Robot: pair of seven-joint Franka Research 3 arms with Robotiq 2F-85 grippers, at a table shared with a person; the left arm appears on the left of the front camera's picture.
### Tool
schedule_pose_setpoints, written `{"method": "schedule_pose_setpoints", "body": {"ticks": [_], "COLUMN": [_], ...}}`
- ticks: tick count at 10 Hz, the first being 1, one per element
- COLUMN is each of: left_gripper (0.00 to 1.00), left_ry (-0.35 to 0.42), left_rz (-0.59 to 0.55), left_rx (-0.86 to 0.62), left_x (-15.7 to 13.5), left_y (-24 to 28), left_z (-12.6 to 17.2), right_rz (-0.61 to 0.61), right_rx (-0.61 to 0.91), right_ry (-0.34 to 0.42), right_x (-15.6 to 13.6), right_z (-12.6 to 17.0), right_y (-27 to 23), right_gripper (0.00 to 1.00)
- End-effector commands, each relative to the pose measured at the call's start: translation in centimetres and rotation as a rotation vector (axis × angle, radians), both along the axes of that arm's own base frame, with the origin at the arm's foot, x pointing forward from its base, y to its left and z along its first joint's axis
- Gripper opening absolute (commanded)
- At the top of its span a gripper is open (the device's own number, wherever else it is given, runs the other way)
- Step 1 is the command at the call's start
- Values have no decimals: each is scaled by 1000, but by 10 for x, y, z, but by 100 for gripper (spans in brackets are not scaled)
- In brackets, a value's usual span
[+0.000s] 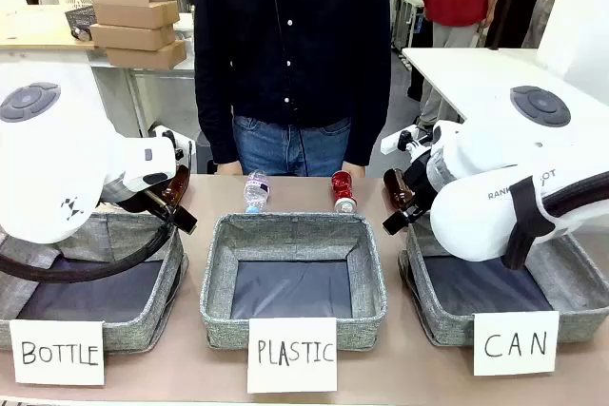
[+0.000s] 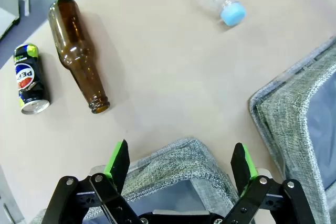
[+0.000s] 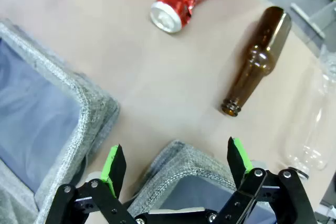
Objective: Sort the can waste into the basket.
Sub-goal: Pick up the can waste from the table and place it in the right Fabric basket.
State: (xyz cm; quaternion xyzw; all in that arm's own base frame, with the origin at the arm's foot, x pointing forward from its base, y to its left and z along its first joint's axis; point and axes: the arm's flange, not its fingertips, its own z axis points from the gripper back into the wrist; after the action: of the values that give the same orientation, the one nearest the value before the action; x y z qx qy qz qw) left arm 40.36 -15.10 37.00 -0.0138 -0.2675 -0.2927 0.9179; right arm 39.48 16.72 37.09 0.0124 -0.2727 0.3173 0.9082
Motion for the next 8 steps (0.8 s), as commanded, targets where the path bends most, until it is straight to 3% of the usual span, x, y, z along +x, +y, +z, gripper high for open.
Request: {"method": "schedule_pose_setpoints", "body": {"ticks": [1, 8], "left_gripper": [100, 100], "left_ry": [0, 0], "left_rz": [0, 0], "left_rx": [0, 0], "left_x": [0, 0], "left_y": [0, 0], "left_z": [0, 0], "right_rz": [0, 0], "right_rx": [0, 0], "right_ry": [0, 0], "right_x": [0, 0], "right_z": [0, 0], "right_y": [0, 0], "right_gripper": [100, 100]}}
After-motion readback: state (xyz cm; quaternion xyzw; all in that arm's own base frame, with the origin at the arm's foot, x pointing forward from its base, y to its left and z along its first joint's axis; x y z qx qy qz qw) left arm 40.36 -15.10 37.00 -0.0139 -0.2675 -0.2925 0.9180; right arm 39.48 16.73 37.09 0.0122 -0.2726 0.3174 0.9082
